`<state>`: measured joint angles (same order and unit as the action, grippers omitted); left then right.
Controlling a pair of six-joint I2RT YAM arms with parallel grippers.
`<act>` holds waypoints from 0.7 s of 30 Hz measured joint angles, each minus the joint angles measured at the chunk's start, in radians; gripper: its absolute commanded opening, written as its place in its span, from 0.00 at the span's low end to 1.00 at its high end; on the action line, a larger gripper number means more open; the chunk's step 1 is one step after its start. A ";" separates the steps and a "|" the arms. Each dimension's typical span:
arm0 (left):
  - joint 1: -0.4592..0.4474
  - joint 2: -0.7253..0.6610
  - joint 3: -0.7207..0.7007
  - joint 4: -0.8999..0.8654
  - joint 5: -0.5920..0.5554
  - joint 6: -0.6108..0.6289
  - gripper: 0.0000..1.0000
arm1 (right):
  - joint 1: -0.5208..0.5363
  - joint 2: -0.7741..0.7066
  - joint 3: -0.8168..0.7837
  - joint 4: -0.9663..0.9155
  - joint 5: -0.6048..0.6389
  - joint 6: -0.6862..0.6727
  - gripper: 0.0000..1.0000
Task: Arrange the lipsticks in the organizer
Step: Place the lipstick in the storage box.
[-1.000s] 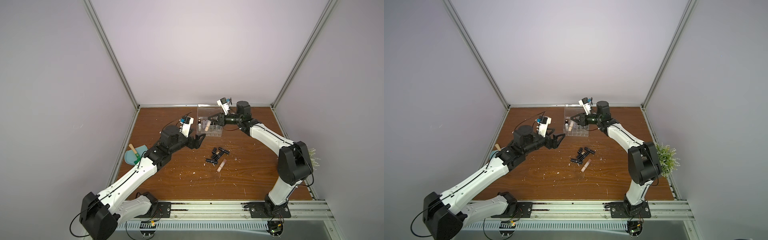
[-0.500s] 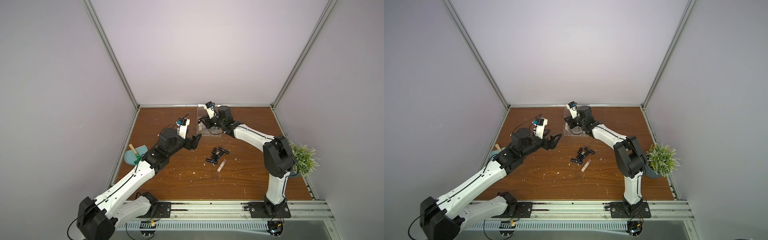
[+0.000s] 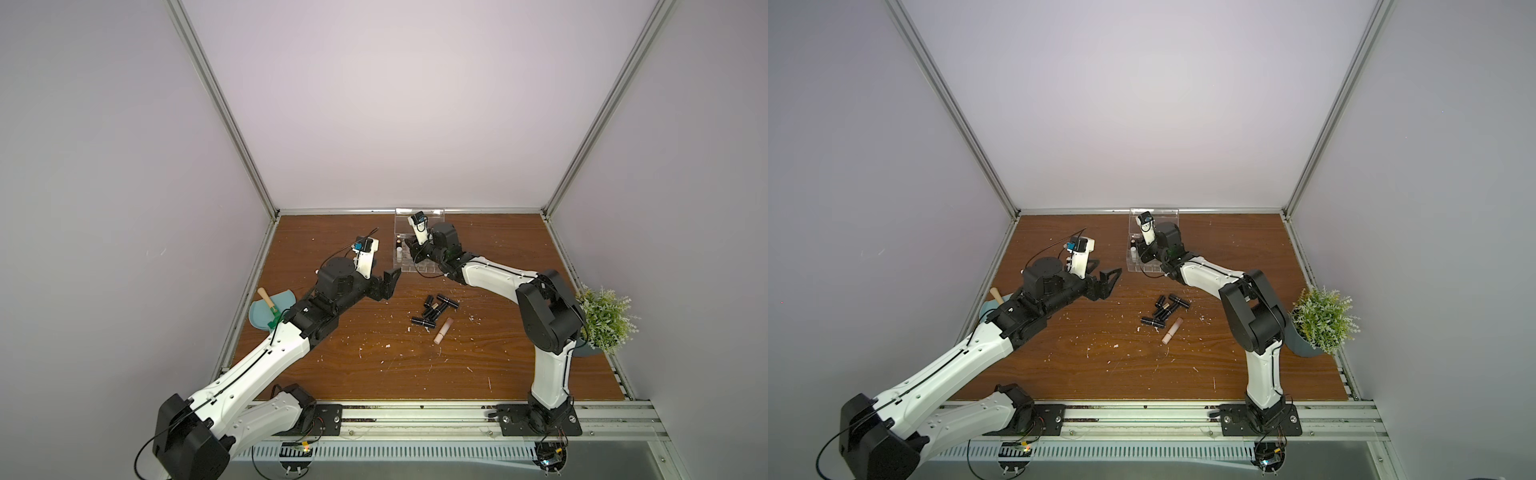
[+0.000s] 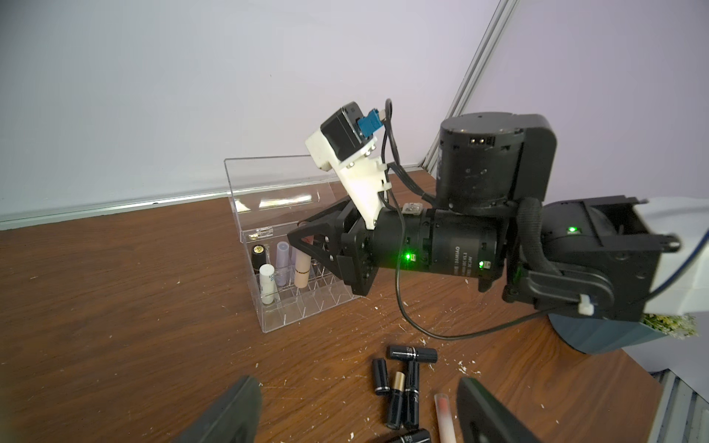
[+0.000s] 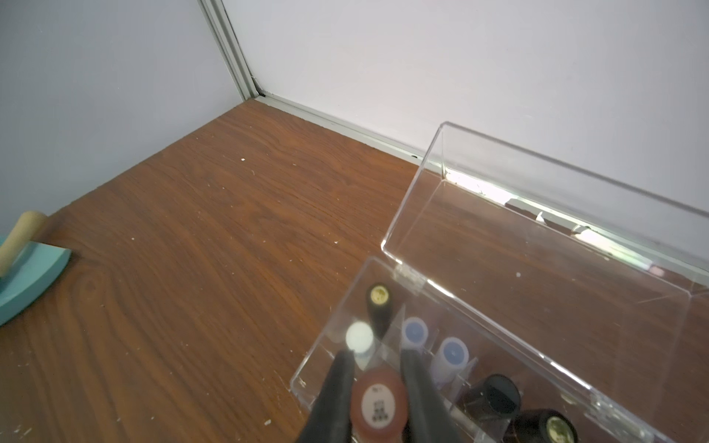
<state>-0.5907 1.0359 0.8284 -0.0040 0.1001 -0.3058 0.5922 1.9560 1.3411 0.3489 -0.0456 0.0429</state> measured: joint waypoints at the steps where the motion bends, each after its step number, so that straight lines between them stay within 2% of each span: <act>1: 0.000 0.000 -0.002 0.001 0.000 0.000 0.84 | 0.000 0.000 -0.011 0.013 0.008 -0.002 0.02; 21: 0.000 0.000 -0.016 0.015 -0.001 0.000 0.83 | 0.001 0.043 -0.038 0.176 0.042 -0.021 0.03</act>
<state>-0.5907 1.0359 0.8120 0.0113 0.0994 -0.3058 0.5930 1.9991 1.3029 0.5247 -0.0036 0.0219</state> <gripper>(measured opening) 0.835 0.211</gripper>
